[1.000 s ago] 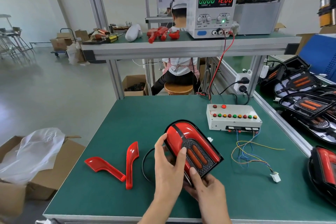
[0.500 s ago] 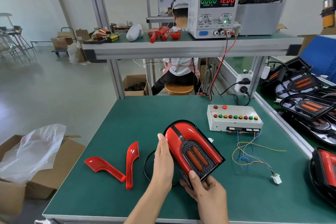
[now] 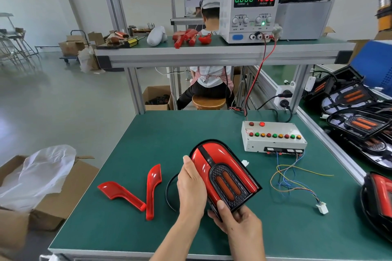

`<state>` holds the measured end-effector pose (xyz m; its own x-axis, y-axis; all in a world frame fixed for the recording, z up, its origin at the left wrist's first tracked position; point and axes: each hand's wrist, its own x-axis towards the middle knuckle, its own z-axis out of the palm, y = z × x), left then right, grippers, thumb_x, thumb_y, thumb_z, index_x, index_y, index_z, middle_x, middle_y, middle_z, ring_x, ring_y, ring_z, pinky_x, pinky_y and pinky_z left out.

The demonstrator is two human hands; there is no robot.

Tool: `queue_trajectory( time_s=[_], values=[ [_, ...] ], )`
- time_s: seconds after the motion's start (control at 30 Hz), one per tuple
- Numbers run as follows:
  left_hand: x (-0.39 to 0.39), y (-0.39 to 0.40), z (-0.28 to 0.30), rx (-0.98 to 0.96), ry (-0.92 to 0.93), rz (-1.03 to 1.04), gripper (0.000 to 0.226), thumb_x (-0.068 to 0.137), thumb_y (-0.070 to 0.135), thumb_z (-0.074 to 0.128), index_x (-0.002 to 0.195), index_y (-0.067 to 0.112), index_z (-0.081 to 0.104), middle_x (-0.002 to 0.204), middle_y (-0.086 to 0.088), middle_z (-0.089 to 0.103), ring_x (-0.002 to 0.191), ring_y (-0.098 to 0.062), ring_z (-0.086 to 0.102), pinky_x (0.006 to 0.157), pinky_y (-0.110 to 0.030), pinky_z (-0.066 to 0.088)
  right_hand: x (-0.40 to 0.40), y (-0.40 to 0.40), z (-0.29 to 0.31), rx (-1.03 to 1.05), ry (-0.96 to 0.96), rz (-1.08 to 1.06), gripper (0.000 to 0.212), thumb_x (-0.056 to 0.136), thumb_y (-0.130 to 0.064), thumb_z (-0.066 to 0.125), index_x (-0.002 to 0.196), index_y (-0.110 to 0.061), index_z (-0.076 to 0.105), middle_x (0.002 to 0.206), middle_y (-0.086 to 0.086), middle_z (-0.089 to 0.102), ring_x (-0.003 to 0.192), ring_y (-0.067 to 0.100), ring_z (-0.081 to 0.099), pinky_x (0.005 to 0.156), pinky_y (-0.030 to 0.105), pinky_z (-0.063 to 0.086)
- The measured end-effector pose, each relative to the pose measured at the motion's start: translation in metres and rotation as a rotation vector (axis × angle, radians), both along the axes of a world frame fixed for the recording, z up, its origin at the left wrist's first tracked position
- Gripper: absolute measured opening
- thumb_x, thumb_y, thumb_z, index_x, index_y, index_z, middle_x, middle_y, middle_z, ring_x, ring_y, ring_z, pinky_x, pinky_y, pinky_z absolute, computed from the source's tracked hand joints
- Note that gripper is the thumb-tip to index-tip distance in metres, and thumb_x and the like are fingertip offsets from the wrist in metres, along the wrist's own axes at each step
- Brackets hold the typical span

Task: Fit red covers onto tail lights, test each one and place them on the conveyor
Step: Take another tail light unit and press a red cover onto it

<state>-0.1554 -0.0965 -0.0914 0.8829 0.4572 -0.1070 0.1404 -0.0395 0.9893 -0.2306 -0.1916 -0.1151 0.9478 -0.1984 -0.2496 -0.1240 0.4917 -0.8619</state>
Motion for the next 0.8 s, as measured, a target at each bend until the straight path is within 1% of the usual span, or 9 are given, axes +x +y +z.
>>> queue_trajectory(
  time_s=[0.1, 0.17, 0.23, 0.3, 0.43, 0.57, 0.6, 0.7, 0.8],
  values=[
    [-0.006, -0.003, 0.006, -0.104, 0.029, -0.019, 0.114, 0.075, 0.095, 0.011, 0.152, 0.019, 0.044, 0.155, -0.002, 0.048, 0.146, -0.021, 0.041, 0.123, -0.047, 0.029, 0.001, 0.001, 0.000, -0.003, 0.013, -0.007, 0.016, 0.086, 0.001, 0.073, 0.102, 0.000, 0.069, 0.087, 0.015, 0.078, 0.079, 0.036, 0.077, 0.065, 0.030, 0.063],
    [-0.008, -0.006, 0.006, -0.134, 0.005, -0.055, 0.115, 0.069, 0.099, 0.012, 0.155, 0.027, 0.040, 0.159, 0.006, 0.043, 0.148, -0.013, 0.035, 0.125, -0.040, 0.022, 0.001, 0.002, 0.001, -0.014, 0.012, -0.008, 0.016, 0.087, 0.001, 0.073, 0.102, -0.002, 0.069, 0.087, 0.014, 0.079, 0.079, 0.033, 0.077, 0.064, 0.029, 0.063],
    [-0.010, -0.010, 0.004, -0.071, -0.030, -0.033, 0.100, 0.079, 0.088, 0.015, 0.154, 0.028, 0.040, 0.159, 0.008, 0.042, 0.143, -0.006, 0.036, 0.117, -0.028, 0.023, 0.001, 0.002, 0.001, -0.030, 0.009, -0.016, 0.015, 0.087, 0.002, 0.072, 0.102, -0.003, 0.070, 0.086, 0.013, 0.079, 0.077, 0.028, 0.077, 0.062, 0.028, 0.062],
    [-0.011, -0.012, 0.002, -0.022, -0.047, 0.007, 0.086, 0.089, 0.078, 0.016, 0.149, 0.026, 0.047, 0.152, 0.007, 0.049, 0.136, -0.007, 0.041, 0.107, -0.024, 0.025, -0.001, 0.003, 0.001, -0.041, 0.009, -0.019, 0.015, 0.088, 0.003, 0.071, 0.101, -0.004, 0.070, 0.084, 0.012, 0.079, 0.076, 0.025, 0.078, 0.061, 0.026, 0.061],
    [-0.010, -0.011, 0.000, 0.003, -0.032, 0.000, 0.071, 0.099, 0.068, 0.019, 0.144, 0.024, 0.053, 0.145, 0.005, 0.055, 0.138, -0.014, 0.044, 0.106, -0.026, 0.028, -0.002, 0.005, 0.001, -0.074, 0.009, -0.028, 0.015, 0.088, 0.001, 0.072, 0.100, -0.008, 0.070, 0.084, 0.011, 0.079, 0.076, 0.026, 0.078, 0.062, 0.027, 0.061],
    [-0.012, -0.009, -0.001, -0.010, -0.042, 0.002, 0.085, 0.086, 0.084, 0.016, 0.138, 0.030, 0.056, 0.130, 0.015, 0.058, 0.129, -0.010, 0.048, 0.106, -0.030, 0.032, -0.002, 0.006, -0.002, -0.123, 0.012, -0.038, 0.015, 0.087, -0.002, 0.074, 0.100, -0.009, 0.071, 0.083, 0.010, 0.079, 0.075, 0.027, 0.078, 0.062, 0.027, 0.061],
    [-0.012, -0.008, -0.002, -0.031, -0.034, 0.005, 0.084, 0.085, 0.087, 0.018, 0.139, 0.034, 0.055, 0.133, 0.017, 0.056, 0.128, -0.007, 0.046, 0.107, -0.031, 0.032, -0.003, 0.006, -0.003, -0.133, 0.013, -0.034, 0.016, 0.086, -0.003, 0.075, 0.101, -0.010, 0.071, 0.084, 0.009, 0.079, 0.076, 0.028, 0.078, 0.064, 0.028, 0.062],
    [-0.009, -0.004, 0.005, -0.264, 0.026, -0.026, 0.085, 0.074, 0.094, 0.032, 0.131, 0.039, 0.062, 0.137, 0.015, 0.060, 0.130, -0.011, 0.053, 0.116, -0.042, 0.037, -0.002, 0.004, -0.007, -0.150, 0.026, -0.011, 0.021, 0.085, -0.006, 0.078, 0.104, -0.009, 0.069, 0.088, 0.010, 0.079, 0.080, 0.031, 0.078, 0.069, 0.031, 0.063],
    [0.000, 0.000, 0.007, -0.396, 0.042, -0.056, 0.064, 0.074, 0.088, 0.052, 0.104, 0.037, 0.075, 0.109, 0.003, 0.077, 0.107, -0.022, 0.072, 0.099, -0.051, 0.055, 0.002, 0.001, -0.007, -0.148, 0.059, 0.034, 0.020, 0.085, -0.006, 0.077, 0.102, -0.002, 0.067, 0.085, 0.014, 0.078, 0.079, 0.033, 0.077, 0.064, 0.026, 0.061]
  ],
)
